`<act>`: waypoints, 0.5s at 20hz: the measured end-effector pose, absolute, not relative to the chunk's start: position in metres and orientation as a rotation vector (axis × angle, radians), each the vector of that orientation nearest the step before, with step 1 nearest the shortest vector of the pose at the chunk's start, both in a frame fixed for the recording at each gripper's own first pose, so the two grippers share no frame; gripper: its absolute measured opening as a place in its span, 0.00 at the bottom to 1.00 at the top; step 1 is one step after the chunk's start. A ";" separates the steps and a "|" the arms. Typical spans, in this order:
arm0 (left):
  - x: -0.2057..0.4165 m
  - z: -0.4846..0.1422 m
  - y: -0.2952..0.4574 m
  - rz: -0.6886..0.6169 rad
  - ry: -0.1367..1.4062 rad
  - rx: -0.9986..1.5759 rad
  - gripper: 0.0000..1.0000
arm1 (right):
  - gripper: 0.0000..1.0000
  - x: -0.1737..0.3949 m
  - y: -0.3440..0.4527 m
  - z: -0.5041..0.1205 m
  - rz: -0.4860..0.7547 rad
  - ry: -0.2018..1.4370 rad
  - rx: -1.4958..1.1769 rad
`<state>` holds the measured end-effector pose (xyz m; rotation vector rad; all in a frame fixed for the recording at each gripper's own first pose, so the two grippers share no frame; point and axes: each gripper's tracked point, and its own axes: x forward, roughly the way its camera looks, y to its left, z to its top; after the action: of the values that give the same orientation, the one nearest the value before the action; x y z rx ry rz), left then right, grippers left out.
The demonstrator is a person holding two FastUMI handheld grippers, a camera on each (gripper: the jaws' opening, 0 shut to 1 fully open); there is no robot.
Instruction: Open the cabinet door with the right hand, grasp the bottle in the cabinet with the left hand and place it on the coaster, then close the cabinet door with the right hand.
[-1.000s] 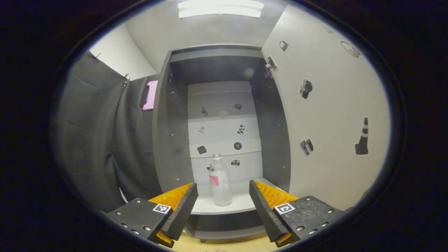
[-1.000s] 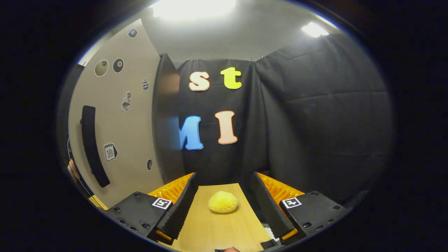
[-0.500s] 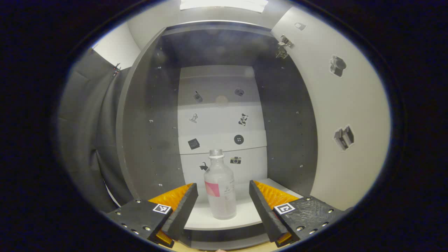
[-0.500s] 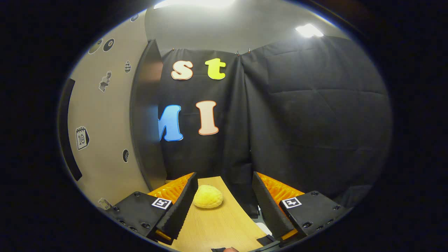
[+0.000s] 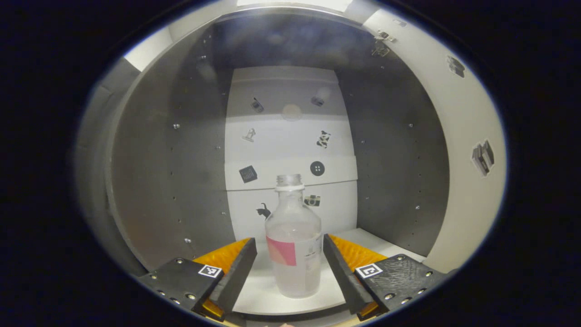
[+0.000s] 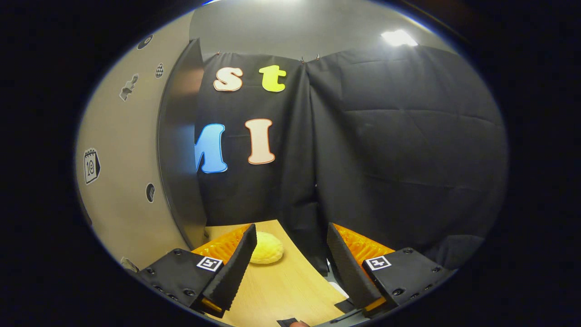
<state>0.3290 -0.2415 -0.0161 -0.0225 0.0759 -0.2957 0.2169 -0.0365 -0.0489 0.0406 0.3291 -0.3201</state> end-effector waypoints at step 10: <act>0.327 -0.020 -0.239 -0.304 0.098 -0.057 0.74 | 0.98 0.220 -0.033 -0.053 -0.306 0.337 0.040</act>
<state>0.3272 -0.2385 -0.0205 -0.0572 0.0984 -0.3043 0.2200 -0.0326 -0.0528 0.0405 0.3367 -0.3061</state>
